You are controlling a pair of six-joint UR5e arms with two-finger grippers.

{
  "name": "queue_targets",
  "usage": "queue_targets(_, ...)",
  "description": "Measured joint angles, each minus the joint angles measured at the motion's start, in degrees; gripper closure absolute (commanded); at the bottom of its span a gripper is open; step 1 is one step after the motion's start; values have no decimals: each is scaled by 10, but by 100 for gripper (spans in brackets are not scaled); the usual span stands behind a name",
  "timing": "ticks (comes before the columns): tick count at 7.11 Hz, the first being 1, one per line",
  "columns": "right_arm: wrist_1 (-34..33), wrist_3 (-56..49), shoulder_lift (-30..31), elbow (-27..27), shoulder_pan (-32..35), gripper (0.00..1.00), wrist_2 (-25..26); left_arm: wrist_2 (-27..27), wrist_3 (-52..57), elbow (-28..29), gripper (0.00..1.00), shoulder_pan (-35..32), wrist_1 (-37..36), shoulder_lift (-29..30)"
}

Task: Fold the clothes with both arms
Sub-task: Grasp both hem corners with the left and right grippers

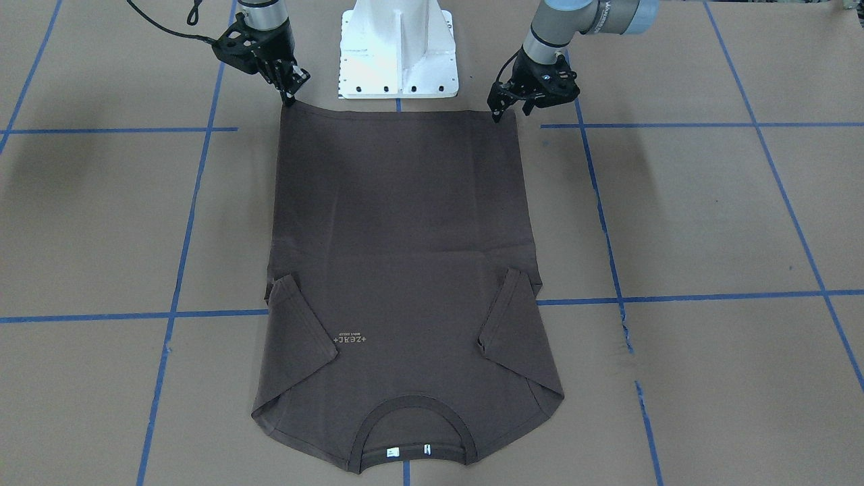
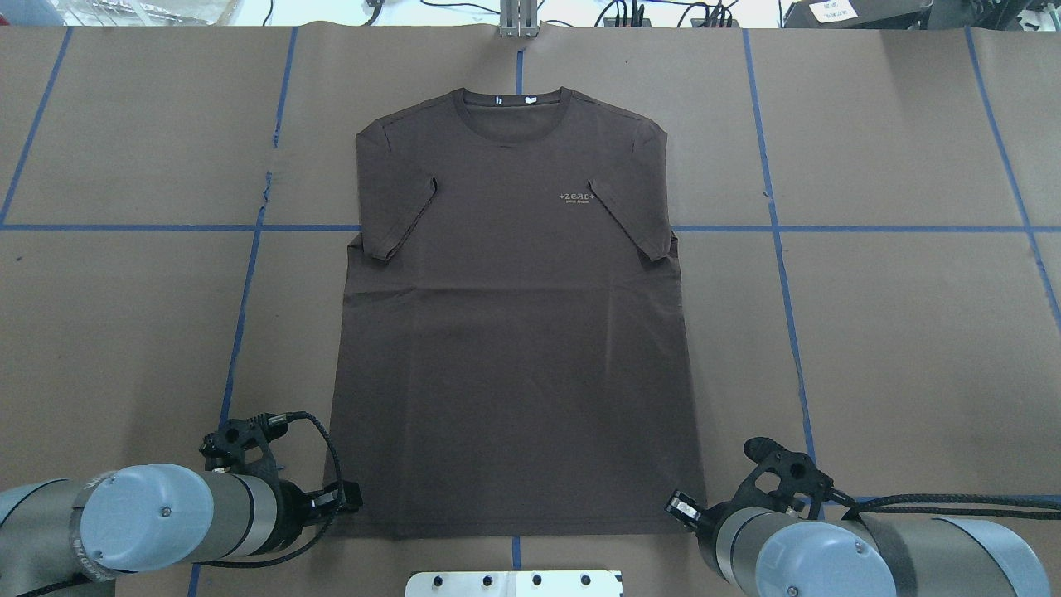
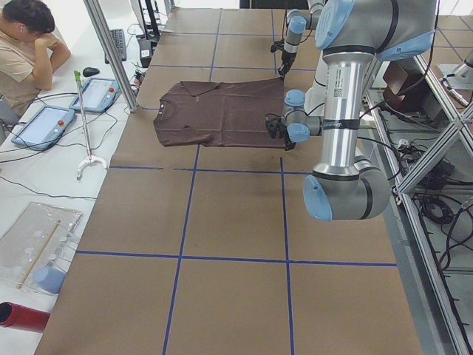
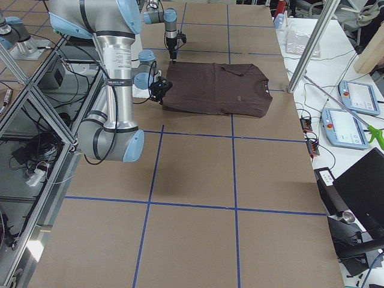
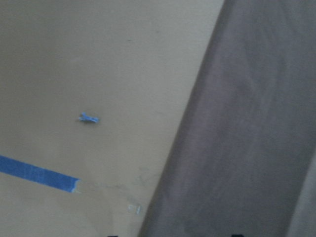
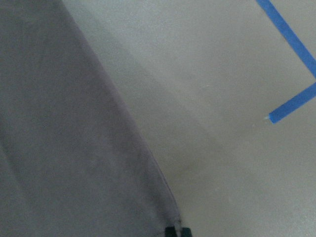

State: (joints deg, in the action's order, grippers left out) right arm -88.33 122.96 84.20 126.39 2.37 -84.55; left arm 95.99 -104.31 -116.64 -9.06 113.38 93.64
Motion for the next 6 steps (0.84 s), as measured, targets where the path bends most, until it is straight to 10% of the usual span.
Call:
queue_targets(3, 0, 0, 0, 1, 0, 100, 0, 1, 0, 2, 31, 3, 0, -1)
queue_targets(6, 0, 0, 0, 1, 0, 100, 0, 1, 0, 3, 85, 4, 0, -1)
